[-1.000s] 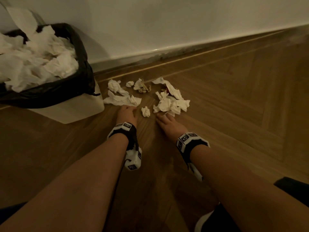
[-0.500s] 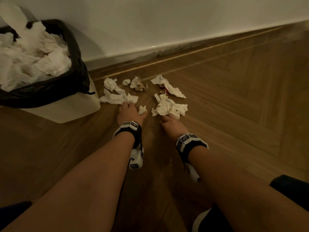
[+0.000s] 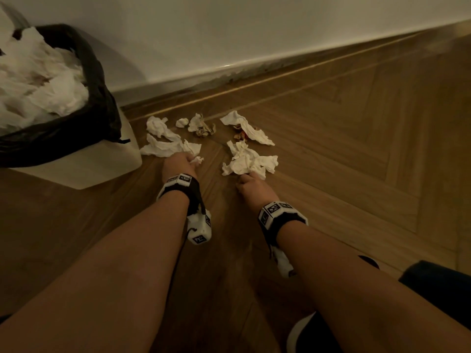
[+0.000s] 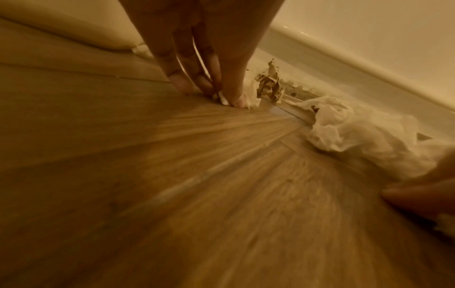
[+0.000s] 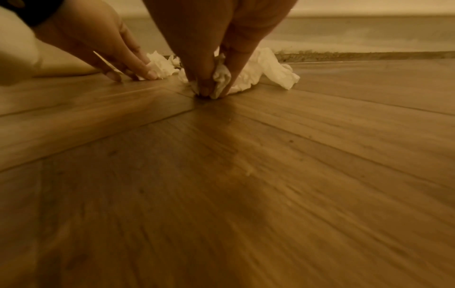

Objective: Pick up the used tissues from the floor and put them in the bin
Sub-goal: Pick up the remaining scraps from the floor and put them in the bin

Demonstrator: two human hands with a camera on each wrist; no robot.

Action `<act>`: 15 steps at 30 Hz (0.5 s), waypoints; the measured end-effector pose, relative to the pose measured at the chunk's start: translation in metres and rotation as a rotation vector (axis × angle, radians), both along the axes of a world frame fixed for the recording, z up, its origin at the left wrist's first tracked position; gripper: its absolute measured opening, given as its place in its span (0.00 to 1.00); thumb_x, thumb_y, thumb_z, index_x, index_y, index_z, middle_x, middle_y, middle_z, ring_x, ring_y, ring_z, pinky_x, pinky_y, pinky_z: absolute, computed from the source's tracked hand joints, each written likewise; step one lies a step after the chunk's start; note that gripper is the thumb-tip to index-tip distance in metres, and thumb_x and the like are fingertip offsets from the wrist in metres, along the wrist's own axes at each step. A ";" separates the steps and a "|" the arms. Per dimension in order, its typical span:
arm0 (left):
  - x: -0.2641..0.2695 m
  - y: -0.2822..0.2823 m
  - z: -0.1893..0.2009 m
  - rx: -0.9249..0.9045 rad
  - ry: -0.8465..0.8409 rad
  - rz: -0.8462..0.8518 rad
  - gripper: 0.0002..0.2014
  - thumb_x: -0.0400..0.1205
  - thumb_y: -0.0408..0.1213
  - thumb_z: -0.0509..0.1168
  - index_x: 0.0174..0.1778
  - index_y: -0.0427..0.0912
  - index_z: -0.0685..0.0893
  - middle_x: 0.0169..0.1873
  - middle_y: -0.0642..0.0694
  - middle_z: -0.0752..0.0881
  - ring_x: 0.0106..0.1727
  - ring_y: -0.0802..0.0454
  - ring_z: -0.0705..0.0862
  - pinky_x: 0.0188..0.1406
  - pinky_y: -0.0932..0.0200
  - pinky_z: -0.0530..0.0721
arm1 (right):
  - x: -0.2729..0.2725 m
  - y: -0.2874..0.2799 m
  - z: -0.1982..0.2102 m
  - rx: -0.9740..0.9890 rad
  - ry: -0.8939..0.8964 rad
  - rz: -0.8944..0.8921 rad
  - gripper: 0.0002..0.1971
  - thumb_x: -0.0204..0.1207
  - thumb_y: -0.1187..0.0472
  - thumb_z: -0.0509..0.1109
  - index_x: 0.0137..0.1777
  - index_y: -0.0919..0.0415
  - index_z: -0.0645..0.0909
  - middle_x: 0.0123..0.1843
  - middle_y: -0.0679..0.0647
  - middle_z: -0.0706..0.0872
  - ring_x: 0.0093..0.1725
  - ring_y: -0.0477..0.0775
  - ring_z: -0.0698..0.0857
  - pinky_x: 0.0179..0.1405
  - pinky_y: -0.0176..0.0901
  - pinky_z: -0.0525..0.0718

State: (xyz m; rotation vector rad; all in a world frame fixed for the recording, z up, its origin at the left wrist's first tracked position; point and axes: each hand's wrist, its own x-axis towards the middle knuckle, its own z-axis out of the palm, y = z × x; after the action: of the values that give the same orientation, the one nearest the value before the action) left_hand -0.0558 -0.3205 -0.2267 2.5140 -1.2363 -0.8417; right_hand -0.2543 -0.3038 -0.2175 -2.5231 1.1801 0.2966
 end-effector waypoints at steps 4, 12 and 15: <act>0.003 -0.004 0.004 0.084 -0.043 -0.053 0.15 0.85 0.42 0.58 0.62 0.43 0.84 0.60 0.35 0.83 0.61 0.37 0.81 0.57 0.50 0.78 | 0.001 0.000 0.001 0.061 -0.010 -0.071 0.15 0.81 0.66 0.61 0.66 0.62 0.81 0.68 0.56 0.75 0.70 0.56 0.70 0.66 0.43 0.74; 0.029 0.018 0.004 -0.089 0.077 0.017 0.15 0.82 0.41 0.64 0.61 0.39 0.84 0.57 0.39 0.86 0.60 0.42 0.82 0.58 0.55 0.77 | -0.011 -0.023 0.019 0.721 -0.763 -1.154 0.15 0.82 0.69 0.59 0.61 0.57 0.82 0.62 0.55 0.83 0.53 0.49 0.82 0.52 0.41 0.81; 0.033 0.024 0.010 -0.123 0.106 0.003 0.15 0.82 0.42 0.64 0.61 0.40 0.84 0.57 0.41 0.86 0.60 0.44 0.83 0.59 0.55 0.78 | -0.018 -0.028 0.039 0.946 -1.215 -1.487 0.12 0.84 0.63 0.58 0.64 0.62 0.78 0.51 0.55 0.80 0.44 0.52 0.81 0.48 0.43 0.81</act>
State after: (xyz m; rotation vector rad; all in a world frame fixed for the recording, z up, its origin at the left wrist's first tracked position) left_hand -0.0227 -0.2965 -0.2162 2.3428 -1.2112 -0.8588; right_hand -0.2728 -0.3315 -0.1784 -0.3556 1.3732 -0.7456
